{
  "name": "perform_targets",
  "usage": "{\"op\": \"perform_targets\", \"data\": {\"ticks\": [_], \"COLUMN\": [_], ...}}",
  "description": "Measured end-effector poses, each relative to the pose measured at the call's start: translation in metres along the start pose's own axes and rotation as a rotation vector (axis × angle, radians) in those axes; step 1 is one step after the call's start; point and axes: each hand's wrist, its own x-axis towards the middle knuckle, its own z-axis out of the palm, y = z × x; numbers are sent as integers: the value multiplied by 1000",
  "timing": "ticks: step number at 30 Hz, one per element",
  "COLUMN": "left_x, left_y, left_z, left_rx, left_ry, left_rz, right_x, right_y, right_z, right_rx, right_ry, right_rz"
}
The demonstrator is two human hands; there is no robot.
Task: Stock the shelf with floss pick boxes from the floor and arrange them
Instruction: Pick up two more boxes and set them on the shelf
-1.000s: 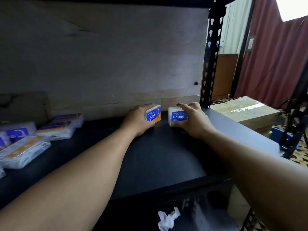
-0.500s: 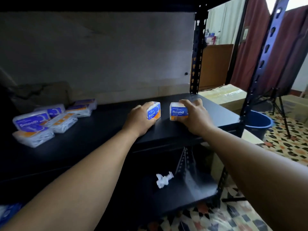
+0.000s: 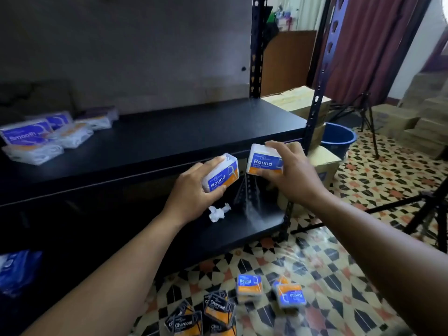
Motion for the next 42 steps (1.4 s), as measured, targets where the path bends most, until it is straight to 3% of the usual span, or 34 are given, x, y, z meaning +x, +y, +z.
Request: {"op": "perform_targets", "data": {"ticks": [8, 14, 22, 30, 42], "left_x": [-69, -136, -186, -180, -139], "left_y": [-56, -83, -88, -97, -67], "left_z": [85, 160, 221, 221, 145], "left_rx": [-23, 6, 26, 64, 120], "left_ry": [-281, -547, -796, -691, -592], "left_rz": [-223, -401, -532, -566, -527], "right_x": [-84, -157, -216, -205, -145], "right_y": [85, 154, 198, 206, 103], "right_z": [47, 112, 165, 165, 141], "right_rx": [-25, -121, -110, -70, -53], "right_ry": [-221, -575, -872, -666, -525], "right_rz": [237, 440, 656, 694, 305]}}
